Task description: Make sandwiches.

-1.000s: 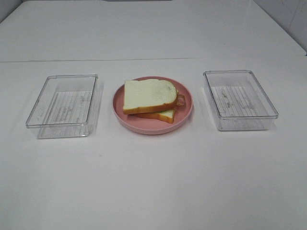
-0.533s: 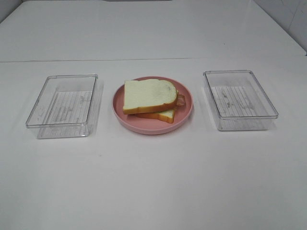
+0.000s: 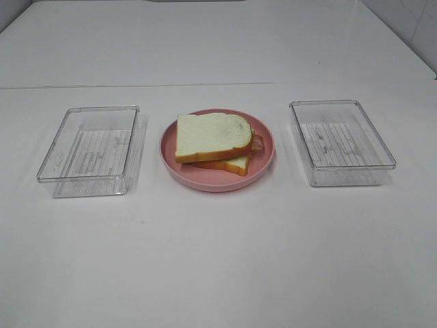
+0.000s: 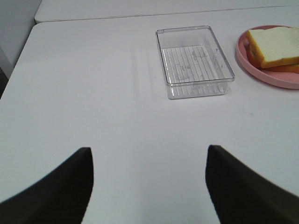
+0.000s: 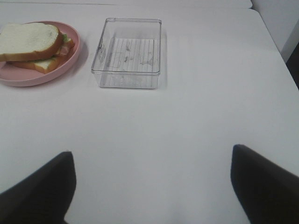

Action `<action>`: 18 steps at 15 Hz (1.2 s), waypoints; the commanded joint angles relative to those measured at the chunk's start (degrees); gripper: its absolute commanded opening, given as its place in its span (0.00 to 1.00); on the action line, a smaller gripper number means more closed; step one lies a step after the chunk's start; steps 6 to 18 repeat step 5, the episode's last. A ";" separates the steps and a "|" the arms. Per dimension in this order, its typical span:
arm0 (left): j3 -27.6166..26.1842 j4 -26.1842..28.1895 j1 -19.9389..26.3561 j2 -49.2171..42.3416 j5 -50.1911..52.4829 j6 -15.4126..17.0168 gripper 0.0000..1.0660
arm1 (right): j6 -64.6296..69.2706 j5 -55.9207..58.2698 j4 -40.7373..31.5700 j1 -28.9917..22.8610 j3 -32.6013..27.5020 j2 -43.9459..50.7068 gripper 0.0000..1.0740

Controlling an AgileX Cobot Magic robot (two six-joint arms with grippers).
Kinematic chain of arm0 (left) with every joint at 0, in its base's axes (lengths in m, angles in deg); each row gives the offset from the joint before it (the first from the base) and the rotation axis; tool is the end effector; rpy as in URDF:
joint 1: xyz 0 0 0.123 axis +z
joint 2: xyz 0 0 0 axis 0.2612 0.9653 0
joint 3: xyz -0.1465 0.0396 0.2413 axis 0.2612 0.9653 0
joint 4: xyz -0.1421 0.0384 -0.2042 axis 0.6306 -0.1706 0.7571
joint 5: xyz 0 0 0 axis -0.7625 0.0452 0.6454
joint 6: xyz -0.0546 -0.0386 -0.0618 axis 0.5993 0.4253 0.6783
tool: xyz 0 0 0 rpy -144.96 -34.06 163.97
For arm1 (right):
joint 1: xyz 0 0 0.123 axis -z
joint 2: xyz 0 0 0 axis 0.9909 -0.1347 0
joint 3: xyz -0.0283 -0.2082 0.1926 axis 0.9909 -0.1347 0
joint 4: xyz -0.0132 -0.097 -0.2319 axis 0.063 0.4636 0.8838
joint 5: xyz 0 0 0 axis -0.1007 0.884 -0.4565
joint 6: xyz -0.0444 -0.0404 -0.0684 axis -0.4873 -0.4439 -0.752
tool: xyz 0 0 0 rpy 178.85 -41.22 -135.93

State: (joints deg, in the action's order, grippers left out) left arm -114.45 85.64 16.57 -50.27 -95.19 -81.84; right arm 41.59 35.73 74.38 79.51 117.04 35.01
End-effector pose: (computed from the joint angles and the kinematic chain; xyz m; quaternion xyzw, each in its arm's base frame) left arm -0.0051 -0.0065 0.2786 0.0177 0.8483 -0.0167 0.5290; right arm -0.0068 0.0038 0.2775 -0.0482 0.8522 0.0223 0.5205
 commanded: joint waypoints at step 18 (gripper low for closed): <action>0.11 0.52 -0.29 -1.43 0.23 -0.17 0.62 | -0.69 -0.74 0.11 0.40 -0.06 1.03 0.79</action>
